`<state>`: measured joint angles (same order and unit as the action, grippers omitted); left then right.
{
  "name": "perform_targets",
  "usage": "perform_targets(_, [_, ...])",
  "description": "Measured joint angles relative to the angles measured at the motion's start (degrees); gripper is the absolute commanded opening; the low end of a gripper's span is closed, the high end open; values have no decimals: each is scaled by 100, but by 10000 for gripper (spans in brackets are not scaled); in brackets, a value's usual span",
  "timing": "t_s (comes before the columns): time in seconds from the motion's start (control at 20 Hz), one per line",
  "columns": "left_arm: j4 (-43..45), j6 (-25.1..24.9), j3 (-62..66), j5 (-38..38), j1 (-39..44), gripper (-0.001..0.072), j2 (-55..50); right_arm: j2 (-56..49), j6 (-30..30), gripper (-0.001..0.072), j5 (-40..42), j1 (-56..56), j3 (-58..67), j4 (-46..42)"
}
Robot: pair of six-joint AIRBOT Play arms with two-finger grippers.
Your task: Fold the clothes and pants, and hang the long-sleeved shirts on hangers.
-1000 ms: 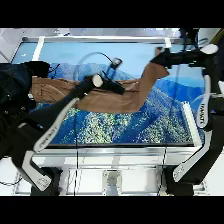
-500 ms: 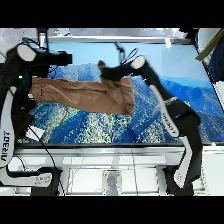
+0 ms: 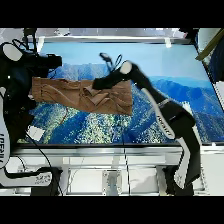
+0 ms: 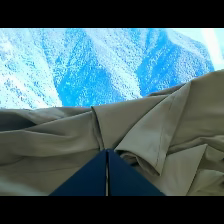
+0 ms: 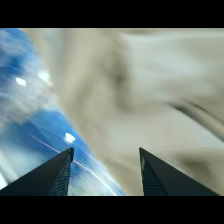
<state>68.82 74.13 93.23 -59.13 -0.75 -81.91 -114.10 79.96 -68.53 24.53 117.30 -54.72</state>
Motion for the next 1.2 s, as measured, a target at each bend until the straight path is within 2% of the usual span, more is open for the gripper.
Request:
perform_targets(0.15, [13,0,0,-90,-48,26,2,216,44,459,-861,-809,-57,-691])
perform_targets(0.3, [13,2,0,-131,-66,26,2,234,398,577,-1211,-1587,-367,-857])
perform_targets(0.4, [13,0,0,-138,-66,26,2,83,544,637,-1303,-2028,-581,-490])
perform_targets(0.65, [13,2,0,-157,-66,26,2,-527,509,633,-1099,-2496,-787,669])
perform_targets(0.95, [15,2,-2,-157,-66,26,2,-1008,402,607,-492,-2175,-828,1150])
perform_targets(1.0, [15,2,-4,-160,-66,26,2,-1047,396,512,-455,-2085,-828,1222])
perform_targets(1.05, [15,2,-7,-162,-66,26,2,-1078,376,350,-407,-1998,-828,1272])
perform_targets(1.1, [15,2,-11,-168,-66,26,2,-1106,345,95,-435,-1910,-822,1335])
perform_targets(1.15, [17,2,-13,-190,-66,26,2,-1117,299,13,-507,-1838,-796,1482])
perform_targets(1.2, [17,2,-13,-208,-66,26,2,-1108,245,14,-579,-1775,-741,1665])
